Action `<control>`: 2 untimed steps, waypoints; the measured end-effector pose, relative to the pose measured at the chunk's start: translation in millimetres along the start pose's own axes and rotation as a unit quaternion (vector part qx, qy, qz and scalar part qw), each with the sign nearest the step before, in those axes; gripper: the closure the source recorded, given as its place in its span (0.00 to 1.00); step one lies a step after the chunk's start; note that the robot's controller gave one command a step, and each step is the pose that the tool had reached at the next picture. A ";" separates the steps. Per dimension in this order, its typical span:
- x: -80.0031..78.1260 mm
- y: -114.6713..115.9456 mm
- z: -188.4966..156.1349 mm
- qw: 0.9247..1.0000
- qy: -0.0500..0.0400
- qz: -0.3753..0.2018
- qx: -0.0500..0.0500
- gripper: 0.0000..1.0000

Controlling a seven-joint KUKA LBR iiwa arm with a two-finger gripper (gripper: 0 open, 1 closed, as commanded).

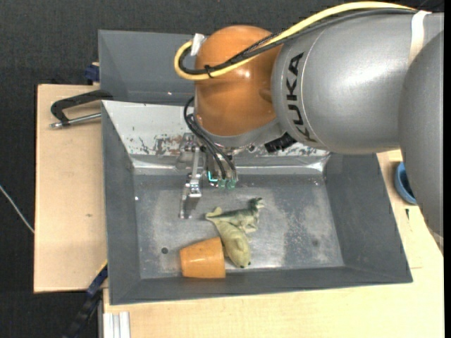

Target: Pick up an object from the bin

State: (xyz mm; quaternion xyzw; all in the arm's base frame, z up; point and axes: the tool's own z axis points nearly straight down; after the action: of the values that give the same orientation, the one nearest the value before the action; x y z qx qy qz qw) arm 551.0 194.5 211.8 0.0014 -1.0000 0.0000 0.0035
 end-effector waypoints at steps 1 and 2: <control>51.4 -43.9 46.6 1.000 0.000 -0.020 0.001 0.00; 44.9 -69.2 87.6 0.995 -0.017 -0.102 -0.006 0.00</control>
Offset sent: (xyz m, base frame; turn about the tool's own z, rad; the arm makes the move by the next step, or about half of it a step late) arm -0.0491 -0.0422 -0.0437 -0.0417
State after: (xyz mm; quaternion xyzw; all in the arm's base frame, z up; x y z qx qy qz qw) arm 505.7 125.2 124.5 0.1036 -0.9945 -0.0065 -0.0132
